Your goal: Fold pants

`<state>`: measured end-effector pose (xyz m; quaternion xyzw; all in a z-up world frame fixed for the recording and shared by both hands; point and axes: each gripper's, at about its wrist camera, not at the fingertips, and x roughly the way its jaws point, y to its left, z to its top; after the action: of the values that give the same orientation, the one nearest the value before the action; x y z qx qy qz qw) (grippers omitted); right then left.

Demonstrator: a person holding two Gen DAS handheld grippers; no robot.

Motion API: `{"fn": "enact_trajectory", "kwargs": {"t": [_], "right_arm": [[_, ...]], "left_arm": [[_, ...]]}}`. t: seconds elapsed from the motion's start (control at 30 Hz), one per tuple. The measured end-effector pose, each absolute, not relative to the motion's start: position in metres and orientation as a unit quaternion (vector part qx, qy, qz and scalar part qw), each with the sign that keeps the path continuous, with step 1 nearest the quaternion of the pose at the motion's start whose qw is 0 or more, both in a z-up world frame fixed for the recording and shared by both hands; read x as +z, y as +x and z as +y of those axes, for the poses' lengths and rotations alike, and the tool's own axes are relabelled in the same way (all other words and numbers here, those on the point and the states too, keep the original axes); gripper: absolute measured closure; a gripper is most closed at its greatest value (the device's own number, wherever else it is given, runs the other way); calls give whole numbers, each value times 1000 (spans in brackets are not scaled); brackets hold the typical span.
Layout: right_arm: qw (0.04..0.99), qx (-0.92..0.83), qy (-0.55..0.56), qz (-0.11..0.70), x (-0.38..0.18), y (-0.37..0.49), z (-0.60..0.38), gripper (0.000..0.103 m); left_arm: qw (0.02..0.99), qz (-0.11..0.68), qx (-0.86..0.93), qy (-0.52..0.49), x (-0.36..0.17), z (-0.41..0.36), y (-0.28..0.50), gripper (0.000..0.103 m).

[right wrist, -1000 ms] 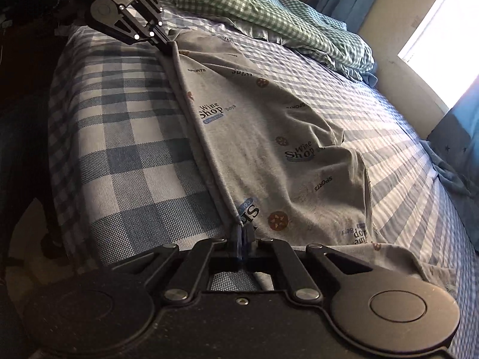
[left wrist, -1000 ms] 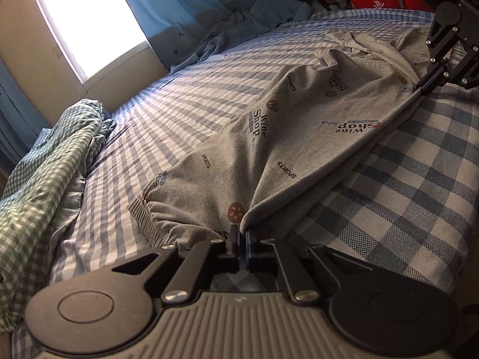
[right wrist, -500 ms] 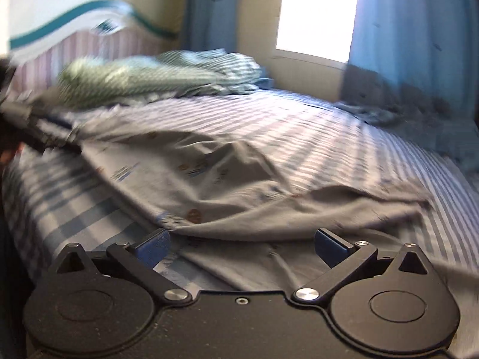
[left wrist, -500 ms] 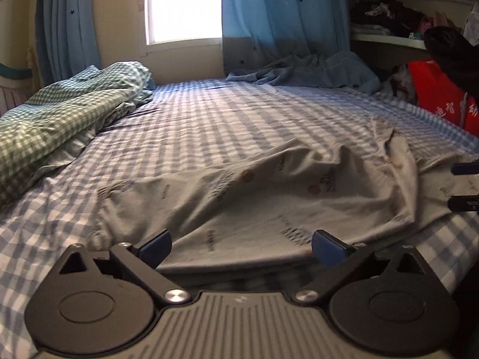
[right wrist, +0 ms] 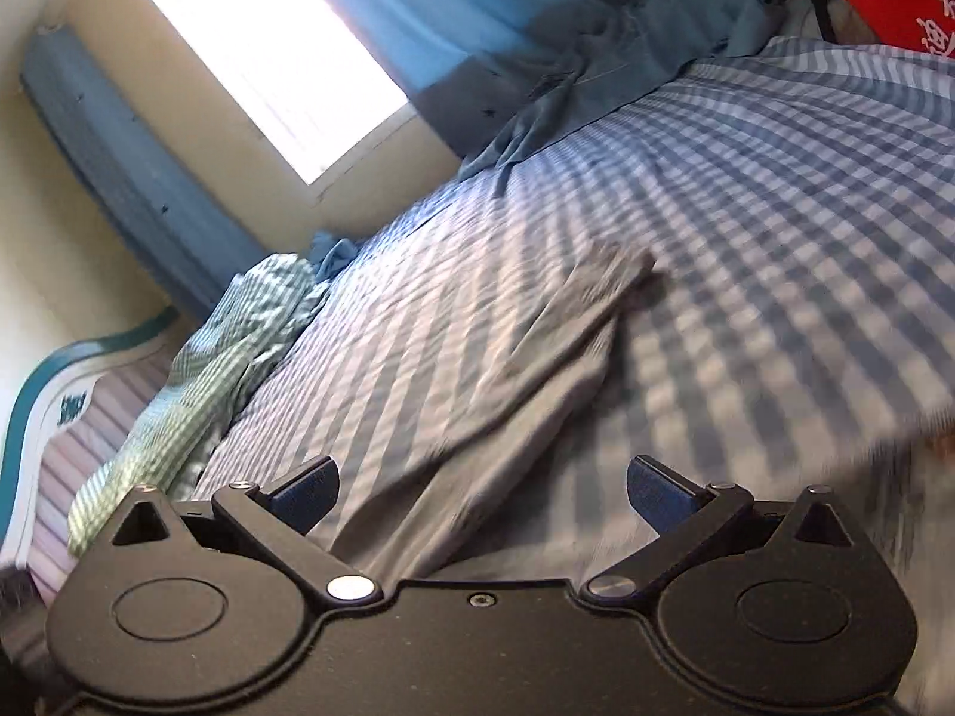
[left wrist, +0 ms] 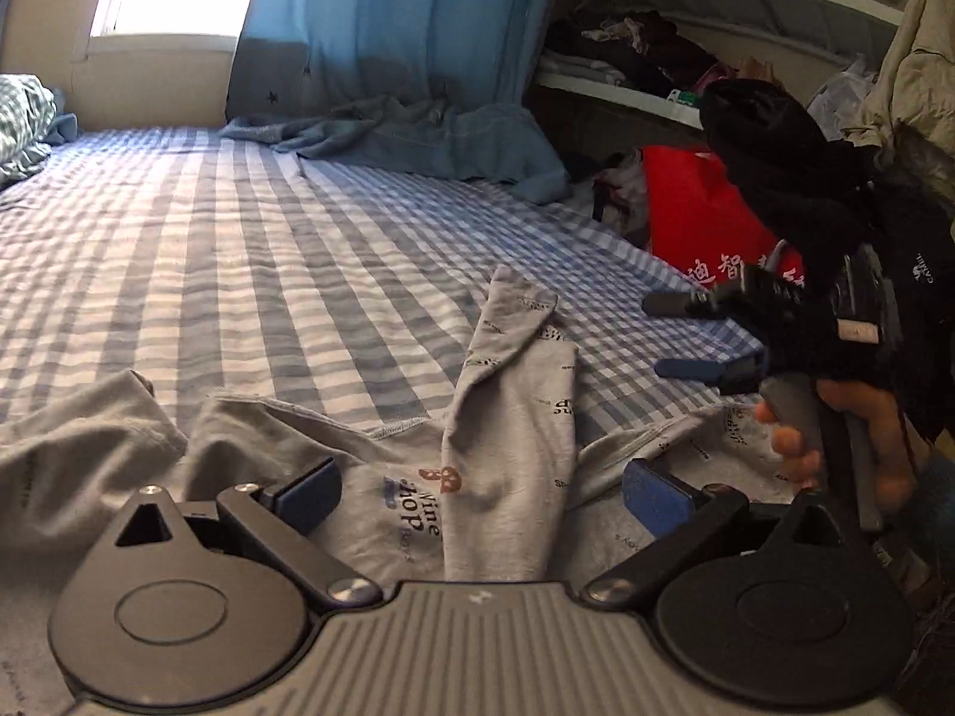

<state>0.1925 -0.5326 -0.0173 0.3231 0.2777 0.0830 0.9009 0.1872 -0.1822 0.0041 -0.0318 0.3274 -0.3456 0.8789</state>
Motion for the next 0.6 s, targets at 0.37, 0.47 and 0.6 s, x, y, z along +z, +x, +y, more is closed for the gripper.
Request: {"fn": "enact_trajectory", "kwargs": {"t": [0.37,0.47,0.6], "right_arm": [[863,-2,389,322,-60,317,-582,48],[858,-21,401,320,-63,323,-588,65],[859,-41,397,321,-62,331,-591,92]], "left_arm": [[848,408,-335,-55,-13,-176,201,43],[842,422,-331,-53,-14,-177,202,57],[839,437,-322,-48,-14,-181,205,93]]}}
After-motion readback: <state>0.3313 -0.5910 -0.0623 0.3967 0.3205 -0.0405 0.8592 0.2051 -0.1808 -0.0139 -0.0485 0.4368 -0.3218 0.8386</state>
